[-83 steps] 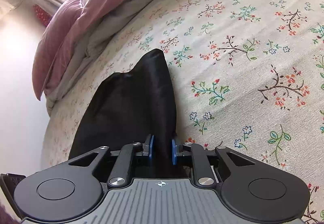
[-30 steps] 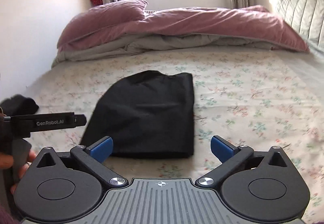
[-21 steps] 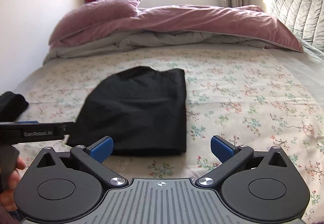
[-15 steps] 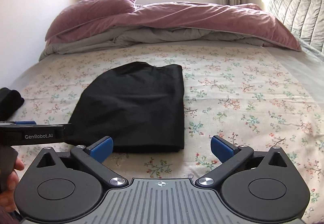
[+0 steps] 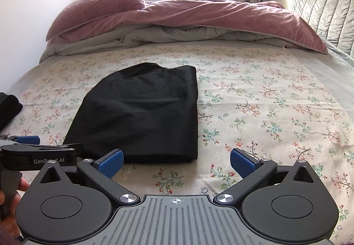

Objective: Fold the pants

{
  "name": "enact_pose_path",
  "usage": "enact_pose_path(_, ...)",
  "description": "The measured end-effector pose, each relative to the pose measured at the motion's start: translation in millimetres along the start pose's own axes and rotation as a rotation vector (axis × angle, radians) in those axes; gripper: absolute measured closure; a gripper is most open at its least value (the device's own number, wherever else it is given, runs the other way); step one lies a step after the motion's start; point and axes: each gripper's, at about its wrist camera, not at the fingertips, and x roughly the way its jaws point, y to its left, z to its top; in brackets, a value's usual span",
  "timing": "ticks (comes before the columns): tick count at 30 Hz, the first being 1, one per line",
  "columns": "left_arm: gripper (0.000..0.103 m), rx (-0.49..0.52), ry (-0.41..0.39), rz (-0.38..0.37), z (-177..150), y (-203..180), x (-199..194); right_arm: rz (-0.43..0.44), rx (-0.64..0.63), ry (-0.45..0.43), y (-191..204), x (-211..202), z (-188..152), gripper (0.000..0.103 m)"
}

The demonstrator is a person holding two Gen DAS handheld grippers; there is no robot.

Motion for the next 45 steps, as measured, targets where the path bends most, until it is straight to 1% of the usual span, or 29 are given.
enact_pose_path(6, 0.0, -0.005, 0.029, 0.002, -1, -3, 4, -0.002, -0.013, 0.015, 4, 6, -2, 0.0)
enact_pose_path(21, 0.0, -0.006, 0.044, 0.012, -1, -6, 3, -0.009, -0.023, 0.035, 6, 12, -4, 0.0)
enact_pose_path(27, 0.0, -0.015, 0.061, 0.004, 0, -5, 3, -0.009, -0.021, 0.04, 5, 13, -5, 0.0)
enact_pose_path(45, 0.0, -0.023, 0.072, 0.005, -2, -6, 5, -0.012, -0.037, 0.054, 8, 16, -5, 0.0)
